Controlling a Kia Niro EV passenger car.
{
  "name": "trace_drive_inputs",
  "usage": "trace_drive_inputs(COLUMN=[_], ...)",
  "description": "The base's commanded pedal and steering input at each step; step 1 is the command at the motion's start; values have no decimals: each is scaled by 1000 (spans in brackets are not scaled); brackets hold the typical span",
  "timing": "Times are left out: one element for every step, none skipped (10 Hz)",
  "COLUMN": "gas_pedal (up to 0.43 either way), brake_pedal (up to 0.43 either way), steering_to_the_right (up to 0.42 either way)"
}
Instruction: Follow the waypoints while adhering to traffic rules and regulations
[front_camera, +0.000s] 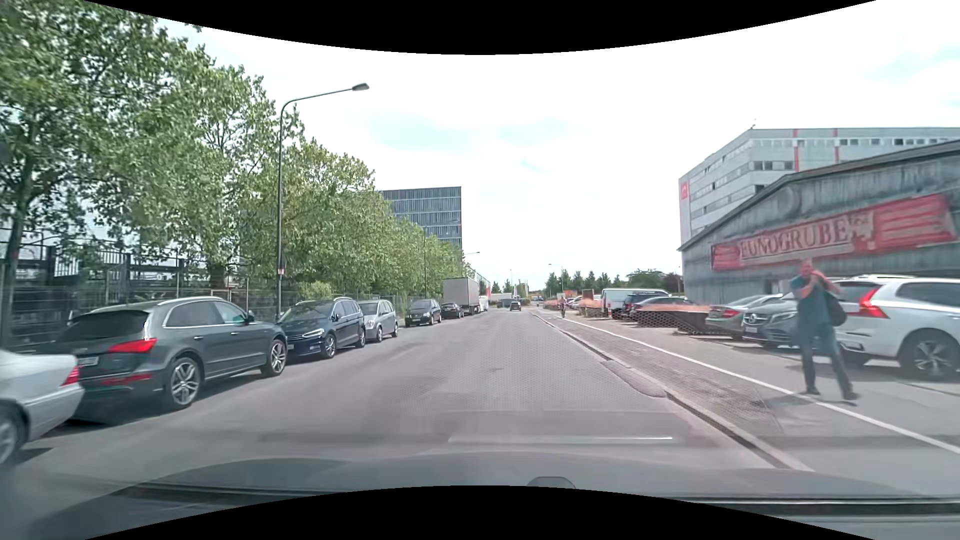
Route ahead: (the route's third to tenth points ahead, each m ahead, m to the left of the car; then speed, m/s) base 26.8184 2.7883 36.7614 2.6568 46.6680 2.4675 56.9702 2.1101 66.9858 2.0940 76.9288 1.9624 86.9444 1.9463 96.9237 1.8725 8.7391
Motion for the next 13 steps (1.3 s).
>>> trace_drive_inputs(gas_pedal=[87,87,87,87,87,87,87,87,87,87,87,87,87], brake_pedal=[0,0,0,0,0,0,0,0,0,0,0,0,0], steering_to_the_right=[-1,-1,0,-1,-3,-2,-3,-4,-4,-3,-3,-3,-3])
